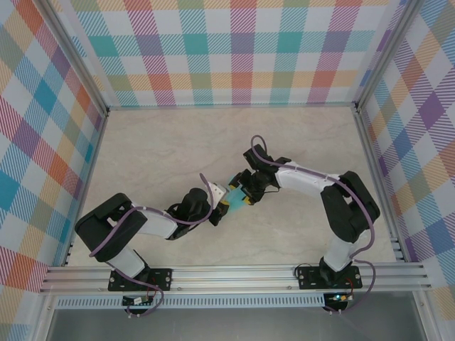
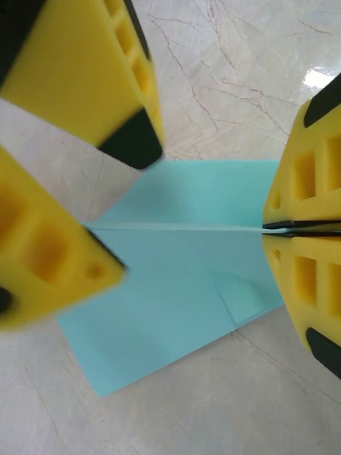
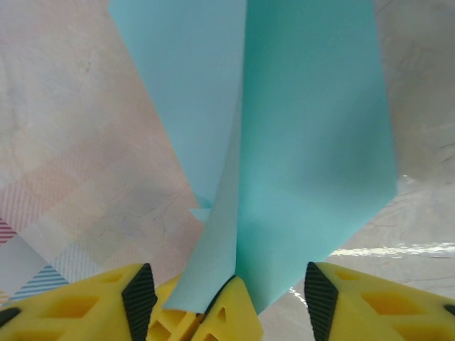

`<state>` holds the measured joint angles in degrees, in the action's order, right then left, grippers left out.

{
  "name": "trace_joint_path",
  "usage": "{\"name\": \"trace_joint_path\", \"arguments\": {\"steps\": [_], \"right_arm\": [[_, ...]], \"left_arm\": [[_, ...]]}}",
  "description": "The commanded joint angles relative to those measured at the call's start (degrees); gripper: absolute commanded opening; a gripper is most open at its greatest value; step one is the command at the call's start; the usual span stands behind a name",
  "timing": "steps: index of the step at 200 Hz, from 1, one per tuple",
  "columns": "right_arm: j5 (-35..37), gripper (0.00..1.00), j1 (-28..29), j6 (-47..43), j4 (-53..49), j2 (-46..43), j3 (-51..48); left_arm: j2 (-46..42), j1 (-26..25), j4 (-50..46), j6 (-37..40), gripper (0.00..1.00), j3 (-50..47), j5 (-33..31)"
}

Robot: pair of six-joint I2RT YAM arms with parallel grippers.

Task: Fold a paper plane with a square sheet of paper (pick it up from the middle)
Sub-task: Fourth fold the wing at the center of the table.

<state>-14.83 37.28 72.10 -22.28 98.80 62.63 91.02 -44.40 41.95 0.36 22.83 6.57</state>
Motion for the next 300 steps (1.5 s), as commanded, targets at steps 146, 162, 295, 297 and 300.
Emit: {"name": "trace_joint_path", "arguments": {"steps": [146,162,295,297,300], "right_arm": [[-13.1,0.33,-3.3,-20.2,23.2,-0.5,-12.8],[-13.0,0.33,-3.2,-20.1,23.4,0.1,-12.5],[-12.6,0.41,-3.2,-20.2,24.1,5.7,-10.8],[-12.5,0.41,-3.2,-20.2,24.1,5.8,-10.8],[-12.4,0.41,-3.2,-20.3,23.9,5.8,-10.8]], "left_arm": [[3.0,-0.9,3.8,-16.9,0.09,-2.5,-1.0],[3.1,-0.9,3.7,-17.5,0.09,-2.5,-1.0],[0.5,-0.9,-2.2,-19.1,0.12,-0.8,1.4],[0.4,-0.9,-2.4,-19.2,0.13,-0.8,1.5],[0.1,-0.9,-2.8,-19.2,0.13,-0.7,1.5]]}}
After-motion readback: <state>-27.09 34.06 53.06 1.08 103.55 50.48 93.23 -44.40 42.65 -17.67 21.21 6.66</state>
